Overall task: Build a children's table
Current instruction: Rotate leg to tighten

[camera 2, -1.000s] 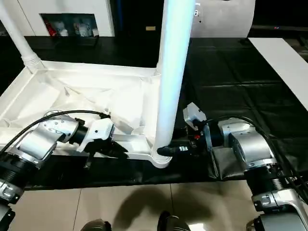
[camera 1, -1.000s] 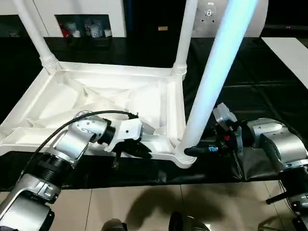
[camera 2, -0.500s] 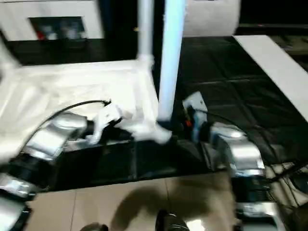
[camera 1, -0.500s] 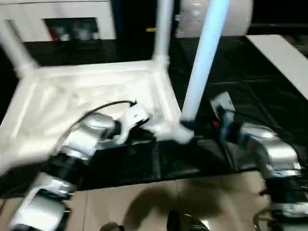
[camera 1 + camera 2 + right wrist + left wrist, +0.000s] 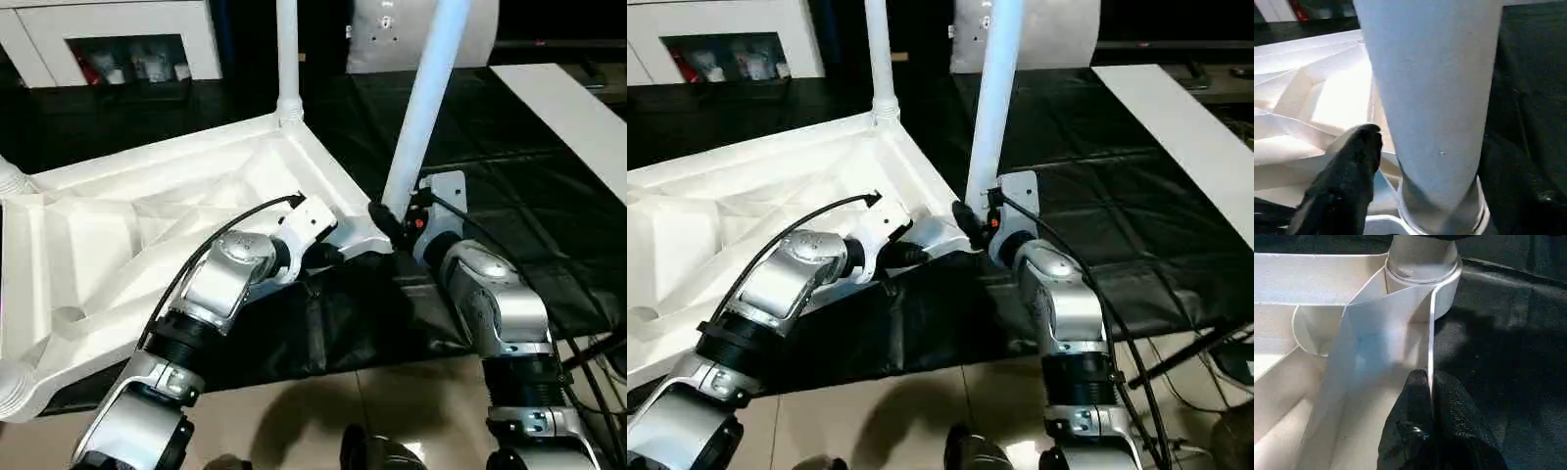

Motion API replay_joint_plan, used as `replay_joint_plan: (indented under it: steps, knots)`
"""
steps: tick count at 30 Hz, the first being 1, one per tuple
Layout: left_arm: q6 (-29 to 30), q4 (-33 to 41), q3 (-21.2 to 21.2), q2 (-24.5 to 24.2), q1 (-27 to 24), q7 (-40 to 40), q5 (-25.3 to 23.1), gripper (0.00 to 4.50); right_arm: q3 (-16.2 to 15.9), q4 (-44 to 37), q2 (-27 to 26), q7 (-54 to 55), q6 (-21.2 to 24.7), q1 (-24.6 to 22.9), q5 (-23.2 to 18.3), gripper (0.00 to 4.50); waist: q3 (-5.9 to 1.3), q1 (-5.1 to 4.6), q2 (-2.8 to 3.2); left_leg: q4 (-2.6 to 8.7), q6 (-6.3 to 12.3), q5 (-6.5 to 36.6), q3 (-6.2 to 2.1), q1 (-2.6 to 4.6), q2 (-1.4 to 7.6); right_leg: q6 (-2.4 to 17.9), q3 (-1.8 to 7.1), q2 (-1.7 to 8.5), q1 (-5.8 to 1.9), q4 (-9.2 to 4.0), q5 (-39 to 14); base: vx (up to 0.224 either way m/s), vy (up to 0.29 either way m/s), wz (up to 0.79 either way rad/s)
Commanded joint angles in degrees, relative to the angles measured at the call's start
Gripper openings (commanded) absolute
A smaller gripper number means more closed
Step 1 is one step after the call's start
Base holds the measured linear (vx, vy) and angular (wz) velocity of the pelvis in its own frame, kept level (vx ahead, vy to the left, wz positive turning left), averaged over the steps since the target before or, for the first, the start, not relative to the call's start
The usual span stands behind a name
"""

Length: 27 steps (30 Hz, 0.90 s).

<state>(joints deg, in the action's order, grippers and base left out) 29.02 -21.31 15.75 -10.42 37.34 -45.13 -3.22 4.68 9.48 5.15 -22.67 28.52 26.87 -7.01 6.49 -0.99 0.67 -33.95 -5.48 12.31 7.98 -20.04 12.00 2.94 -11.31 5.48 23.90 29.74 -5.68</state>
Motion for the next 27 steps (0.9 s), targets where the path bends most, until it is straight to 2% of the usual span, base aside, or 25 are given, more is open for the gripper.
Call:
replay_joint_plan:
  steps: [1,3,4,6,7,9,10,11,12,14,15,16,20,22,23,24,26,27]
  knots:
    - [-3.20,1.85,0.51,-1.14,0.60,-1.66,0.13,0.00,-4.45,-2.21,1.79,-8.60,-1.18,-2.21,-3.09,3.46,-4.79,0.68,-0.33,3.30,7.51,3.73,0.43,-0.80,0.26,4.37,3.64,3.24,-4.64,-2.66,-20.97,0.000,0.000,0.00]
    - [-4.38,2.20,1.01,-2.68,-0.15,-4.04,0.53,0.00,-4.75,-2.86,4.60,-12.62,-2.31,-3.08,-3.98,3.60,-4.92,0.93,-0.22,3.23,8.24,2.95,0.41,-0.91,0.20,4.15,3.73,3.22,-4.90,-2.43,-20.19,0.000,0.000,0.00]
    - [-5.36,2.27,1.34,-3.58,-0.53,-5.41,0.54,0.00,-4.70,-3.03,6.23,-15.20,-2.86,-3.40,-4.62,3.72,-5.10,1.24,-0.16,3.13,9.47,0.85,0.35,-1.15,0.38,4.68,3.83,3.14,-5.03,-2.01,-17.45,0.000,0.000,0.00]
    - [-5.86,2.28,1.52,-4.04,-0.71,-6.05,0.51,0.00,-4.60,-3.04,7.03,-16.43,-3.11,-3.51,-4.94,3.86,-5.18,1.27,-0.17,3.00,10.16,-0.45,0.36,-1.17,0.47,5.83,3.88,2.98,-4.84,-1.62,-15.80,0.000,0.000,0.00]
    - [-7.33,2.09,2.12,-5.55,-1.07,-8.47,0.82,0.00,-4.69,-2.62,10.10,-20.53,-4.18,-3.56,-5.07,4.03,-5.26,1.45,-0.04,2.89,10.28,-0.78,0.34,-1.28,0.36,6.04,3.85,2.90,-4.87,-1.56,-15.68,0.000,0.000,0.00]
    - [-8.07,2.01,2.43,-6.17,-1.18,-9.48,1.00,0.00,-4.78,-2.46,11.33,-22.27,-4.57,-3.57,-5.12,4.17,-5.22,1.60,-0.24,2.83,10.35,-0.60,0.51,-1.36,0.25,6.12,4.03,2.80,-4.80,-1.46,-15.78,0.000,0.000,0.00]
    - [-9.41,1.82,2.95,-7.24,-1.31,-11.29,1.15,0.00,-4.84,-2.13,13.45,-25.45,-4.64,-3.50,-5.59,4.24,-4.88,1.78,-0.22,2.98,9.82,1.68,0.66,-1.11,0.28,5.58,3.92,2.74,-4.57,-2.01,-19.36,0.000,0.000,0.00]
    - [-10.05,1.71,3.21,-7.75,-1.35,-12.17,1.21,0.00,-4.91,-1.96,14.47,-27.01,-4.64,-3.46,-5.86,4.24,-4.87,1.90,-0.19,3.01,9.52,2.56,0.71,-0.94,0.28,5.23,3.91,2.72,-4.54,-2.20,-20.63,0.000,0.000,0.00]
    - [-10.84,1.46,3.62,-8.62,-1.36,-13.73,1.30,0.00,-5.26,-1.63,16.32,-29.60,-4.78,-3.36,-6.28,4.44,-4.69,1.95,-0.38,3.10,8.82,3.90,0.74,-0.90,0.19,4.42,3.91,2.63,-4.51,-2.47,-22.90,0.000,0.000,0.00]
    - [-12.38,1.24,4.21,-9.85,-1.43,-16.16,1.50,0.00,-5.78,-1.16,18.66,-33.11,-5.18,-3.19,-6.81,4.44,-4.53,2.02,-0.36,3.20,8.23,5.46,0.83,-0.72,0.18,3.25,4.03,2.63,-4.38,-2.87,-25.51,0.000,0.000,0.00]
    - [-15.35,1.21,5.02,-11.74,-1.71,-20.54,2.07,0.00,-6.61,-0.22,21.77,-38.29,-5.95,-2.76,-7.53,4.44,-4.55,2.12,-0.54,3.19,7.93,5.99,0.86,-0.65,0.15,2.75,3.98,2.59,-4.30,-3.04,-26.63,0.000,0.000,0.00]
    - [-16.24,1.46,5.43,-12.69,-1.90,-22.72,2.40,0.00,-6.89,0.15,22.80,-40.44,-6.10,-2.52,-7.90,4.44,-4.66,2.34,-0.45,3.21,8.02,6.28,0.75,-0.55,0.17,2.47,4.03,2.67,-4.33,-3.01,-27.03,0.000,0.000,0.00]
    - [-18.42,1.69,6.25,-14.31,-2.17,-26.37,3.08,0.00,-7.53,1.12,24.47,-44.63,-7.01,-2.03,-8.50,4.44,-4.74,2.90,-0.59,3.24,7.99,5.13,0.88,-0.64,0.34,3.50,4.36,2.68,-4.19,-2.60,-25.57,0.000,0.000,0.00]
    - [-20.88,2.32,7.45,-16.75,-2.34,-31.88,4.14,0.00,-8.47,3.61,26.43,-50.59,-8.09,-0.55,-9.36,4.44,-4.82,3.28,-0.54,3.23,8.47,4.56,0.96,-0.53,0.53,4.44,4.47,2.69,-4.08,-2.33,-24.50,0.000,0.000,0.00]
    - [-21.03,2.36,7.54,-16.91,-2.34,-32.25,4.20,0.00,-8.53,3.82,26.54,-50.94,-8.15,-0.42,-9.42,4.28,-4.82,3.28,-0.54,3.23,8.47,4.56,0.96,-0.53,0.53,4.44,4.47,2.69,-4.08,-2.33,-24.50,0.000,0.000,0.00]
    - [-21.93,2.36,8.01,-17.52,-2.18,-33.59,4.17,0.00,-8.85,4.95,26.88,-52.51,-8.01,0.38,-9.71,4.18,-4.86,3.53,-0.77,3.21,8.72,3.44,1.01,-0.55,0.70,5.28,4.72,2.70,-4.02,-1.91,-22.87,0.000,0.000,0.00]
    - [-22.60,2.17,8.29,-17.89,-1.99,-34.69,4.11,0.00,-9.39,5.64,27.14,-53.90,-7.94,0.97,-10.07,4.07,-4.92,3.72,-0.60,3.17,9.00,2.83,0.96,-0.62,0.86,6.13,4.73,2.65,-4.05,-1.63,-21.77,0.000,0.000,0.00]
    - [-23.58,1.83,8.66,-18.28,-1.73,-36.09,4.12,0.00,-10.25,6.07,27.44,-56.07,-7.45,1.57,-10.75,3.97,-4.91,3.79,-0.91,3.17,9.09,2.72,0.99,-0.65,0.84,6.22,4.74,2.67,-4.08,-1.59,-21.63,0.000,0.000,0.00]
